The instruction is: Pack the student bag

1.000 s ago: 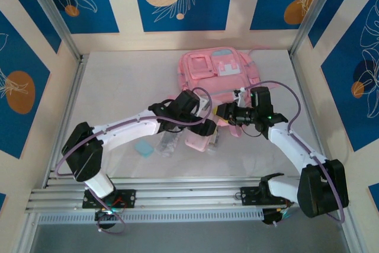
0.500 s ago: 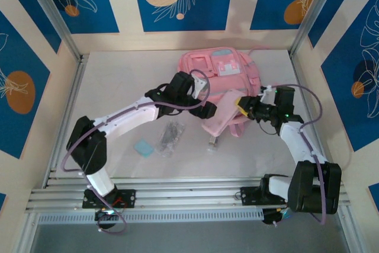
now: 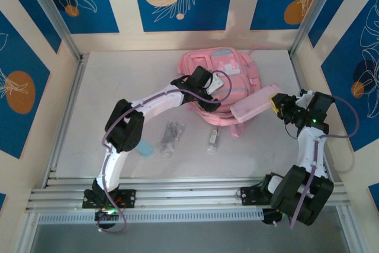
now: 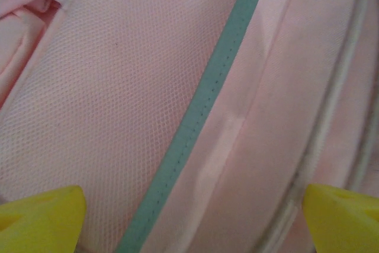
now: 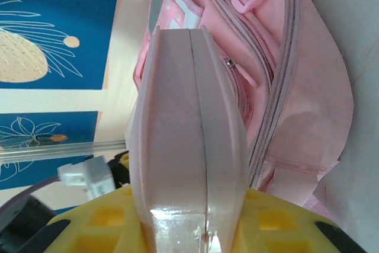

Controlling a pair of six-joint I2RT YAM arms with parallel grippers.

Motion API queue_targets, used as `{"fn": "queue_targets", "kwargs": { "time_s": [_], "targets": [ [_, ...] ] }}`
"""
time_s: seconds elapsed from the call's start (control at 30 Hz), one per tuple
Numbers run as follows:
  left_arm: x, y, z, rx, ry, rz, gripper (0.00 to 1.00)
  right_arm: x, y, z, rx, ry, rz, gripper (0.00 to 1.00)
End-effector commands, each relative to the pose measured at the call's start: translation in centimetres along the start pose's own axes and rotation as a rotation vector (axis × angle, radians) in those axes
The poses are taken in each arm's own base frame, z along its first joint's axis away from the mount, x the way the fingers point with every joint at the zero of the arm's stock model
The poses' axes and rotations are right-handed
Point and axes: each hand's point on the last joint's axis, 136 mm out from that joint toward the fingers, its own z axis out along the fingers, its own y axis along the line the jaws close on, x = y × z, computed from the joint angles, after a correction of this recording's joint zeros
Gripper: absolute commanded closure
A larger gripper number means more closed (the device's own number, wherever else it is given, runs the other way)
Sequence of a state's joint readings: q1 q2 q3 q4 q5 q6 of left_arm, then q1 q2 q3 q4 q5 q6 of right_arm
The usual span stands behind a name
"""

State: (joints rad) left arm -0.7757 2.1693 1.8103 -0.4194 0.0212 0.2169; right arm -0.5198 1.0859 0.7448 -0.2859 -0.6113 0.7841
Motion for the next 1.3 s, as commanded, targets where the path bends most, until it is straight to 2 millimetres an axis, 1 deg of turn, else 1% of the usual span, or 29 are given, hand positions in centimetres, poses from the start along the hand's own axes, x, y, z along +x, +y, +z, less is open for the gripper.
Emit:
{"fn": "queue_targets", "kwargs": {
  "time_s": [0.0, 0.1, 0.17, 0.23, 0.3, 0.37, 0.43, 0.5, 0.53, 0.63, 0.7, 0.73, 0.8, 0.83, 0.9, 0.93, 0.97, 1.03, 1.13, 1.27],
  "targets": [
    [-0.3, 0.2, 0.9, -0.025, 0.029, 0.115, 0.09, 1.2, 0.4, -0.6, -0.038, 0.038, 0.027, 0.74],
    [0.2, -0.7, 1.8, 0.015, 0.053, 0.13, 0.08, 1.2, 0.2, -0.8, -0.035, 0.036, 0.029, 0.74],
    [0.7, -0.9, 2.4, 0.027, 0.067, 0.137, 0.05, 1.2, 0.2, -0.9, -0.035, 0.029, 0.03, 0.74],
    [1.2, -1.1, 2.5, 0.043, 0.092, 0.137, 0.04, 1.2, 0.1, -0.9, -0.036, 0.026, 0.03, 0.74],
    [1.4, -2.0, 2.0, 0.096, 0.111, 0.133, 0.04, 1.2, 0.1, -1.0, -0.035, 0.023, 0.027, 0.74],
    [1.8, -3.4, 1.1, 0.175, 0.119, 0.121, 0.04, 1.3, -0.1, -1.0, -0.031, 0.024, 0.025, 0.74],
    [2.1, -4.0, 0.7, 0.2, 0.119, 0.118, 0.04, 1.3, -0.3, -1.0, -0.027, 0.024, 0.025, 0.74],
    [2.5, -3.4, 1.1, 0.167, 0.129, 0.131, 0.04, 1.3, -0.4, -0.9, -0.026, 0.022, 0.028, 0.74],
    [2.7, -2.7, 1.6, 0.128, 0.14, 0.145, 0.04, 1.2, -0.4, -0.9, -0.028, 0.023, 0.03, 0.74],
    [3.6, -0.8, 3.7, 0.03, 0.184, 0.18, 0.05, 1.3, -0.3, -0.8, -0.039, 0.03, 0.033, 0.75],
    [4.3, 0.4, 5.1, -0.021, 0.22, 0.184, 0.07, 1.4, -0.2, -0.9, -0.041, 0.03, 0.031, 0.75],
    [4.9, 0.9, 5.8, -0.03, 0.241, 0.177, 0.1, 1.5, -0.2, -0.9, -0.042, 0.031, 0.029, 0.75],
    [5.3, 1.0, 6.4, 0.01, 0.26, 0.145, 0.23, 1.6, -0.1, -1.1, -0.043, 0.026, 0.026, 0.75],
    [5.6, 0.9, 6.6, 0.044, 0.266, 0.116, 0.36, 1.6, 0.0, -1.2, -0.044, 0.025, 0.024, 0.75],
    [5.4, 0.6, 6.2, 0.115, 0.255, 0.052, 0.68, 1.6, 0.1, -1.3, -0.042, 0.02, 0.021, 0.75],
    [5.1, 0.4, 5.8, 0.138, 0.242, 0.024, 0.95, 1.5, 0.0, -1.4, -0.038, 0.012, 0.021, 0.75],
    [4.6, 0.4, 5.2, 0.152, 0.224, 0.007, 1.0, 1.3, 0.1, -1.5, -0.036, 0.003, 0.018, 0.75],
    [3.2, -0.1, 3.8, 0.186, 0.181, -0.017, 1.0, 0.9, 0.2, -1.9, -0.031, -0.022, 0.017, 0.75],
    [0.1, -0.4, 0.7, 0.256, 0.088, -0.11, 1.0, 0.2, 0.6, -2.6, -0.028, -0.06, 0.015, 0.75],
    [-4.3, 0.5, -3.7, 0.334, -0.048, -0.276, 1.0, -0.2, 1.6, -3.4, -0.042, -0.076, -0.005, 0.75]
  ]
}}
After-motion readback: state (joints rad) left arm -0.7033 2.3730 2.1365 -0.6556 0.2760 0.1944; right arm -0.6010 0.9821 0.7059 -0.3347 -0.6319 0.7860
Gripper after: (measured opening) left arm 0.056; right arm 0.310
